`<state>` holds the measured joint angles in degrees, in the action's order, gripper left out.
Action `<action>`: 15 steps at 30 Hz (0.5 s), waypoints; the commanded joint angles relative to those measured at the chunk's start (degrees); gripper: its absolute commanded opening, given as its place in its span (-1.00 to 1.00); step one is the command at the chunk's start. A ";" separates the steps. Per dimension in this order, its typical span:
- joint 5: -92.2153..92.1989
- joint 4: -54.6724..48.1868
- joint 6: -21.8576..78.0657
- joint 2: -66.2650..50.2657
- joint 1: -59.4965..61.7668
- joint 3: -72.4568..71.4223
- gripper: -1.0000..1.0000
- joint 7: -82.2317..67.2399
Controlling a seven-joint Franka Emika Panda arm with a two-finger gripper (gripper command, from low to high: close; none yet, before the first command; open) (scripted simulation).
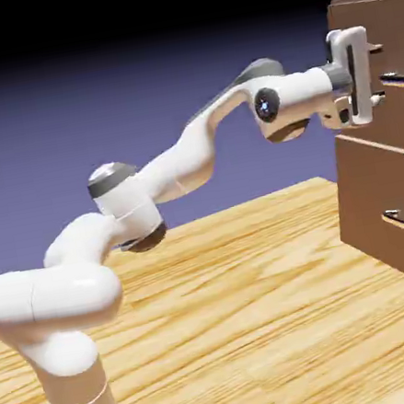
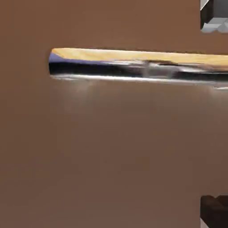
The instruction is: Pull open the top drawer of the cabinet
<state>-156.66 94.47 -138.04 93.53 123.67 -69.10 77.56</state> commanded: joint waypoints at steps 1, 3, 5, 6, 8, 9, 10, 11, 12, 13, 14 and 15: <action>0.10 -2.07 -0.82 -0.20 1.22 -0.01 0.00 0.43; 0.29 -6.23 -2.47 -0.62 3.66 -0.03 0.00 1.29; 0.48 -10.38 -4.12 -1.03 6.10 -0.06 0.00 2.15; 0.58 -12.46 -4.95 -1.23 7.32 -0.07 0.00 2.58; 0.70 -15.14 -6.01 -1.50 8.90 -0.08 0.00 3.14; 0.70 -15.14 -6.01 -1.50 8.90 -0.08 -1.00 3.14; 0.70 -15.14 -6.01 -1.50 8.90 -0.08 -1.00 3.14; 0.54 -13.07 -5.18 -1.27 7.70 -0.07 -1.00 2.68; 0.38 -10.99 -4.34 -1.04 6.50 -0.06 -1.00 2.23; 0.26 -8.92 -3.51 -0.82 5.29 -0.04 -1.00 1.80; 0.16 -6.84 -2.68 -0.60 4.08 -0.02 -1.00 1.39; 0.07 -4.76 -1.85 -0.38 2.87 0.00 -1.00 0.99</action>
<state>-156.71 89.70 -139.93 93.14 126.54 -69.09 78.46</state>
